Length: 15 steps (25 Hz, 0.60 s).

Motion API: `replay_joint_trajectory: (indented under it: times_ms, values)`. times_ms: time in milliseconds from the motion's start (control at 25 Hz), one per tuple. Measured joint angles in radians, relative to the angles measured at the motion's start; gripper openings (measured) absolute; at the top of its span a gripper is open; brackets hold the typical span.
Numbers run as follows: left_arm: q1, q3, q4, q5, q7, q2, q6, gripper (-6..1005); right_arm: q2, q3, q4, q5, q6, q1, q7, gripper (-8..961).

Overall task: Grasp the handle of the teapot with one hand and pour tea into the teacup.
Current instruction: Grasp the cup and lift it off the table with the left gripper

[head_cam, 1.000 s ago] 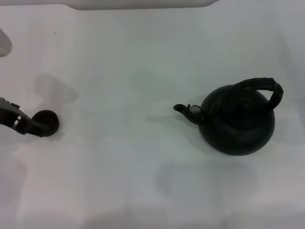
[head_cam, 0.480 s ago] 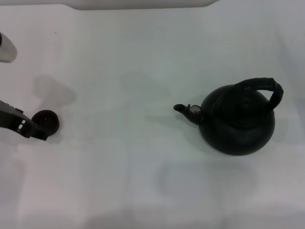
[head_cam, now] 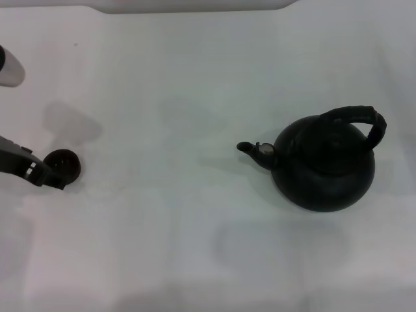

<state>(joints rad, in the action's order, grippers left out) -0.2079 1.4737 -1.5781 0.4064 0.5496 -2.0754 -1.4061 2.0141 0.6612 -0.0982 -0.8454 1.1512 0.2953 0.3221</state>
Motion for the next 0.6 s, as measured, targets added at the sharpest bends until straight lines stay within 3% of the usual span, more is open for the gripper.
replay_joint_trajectory:
  times_ms: [600]
  values:
    - [-0.027, 0.035, 0.025, 0.006, 0.002, 0.0, 0.013, 874, 0.0, 0.0, -0.004, 0.004, 0.001, 0.006, 0.001, 870]
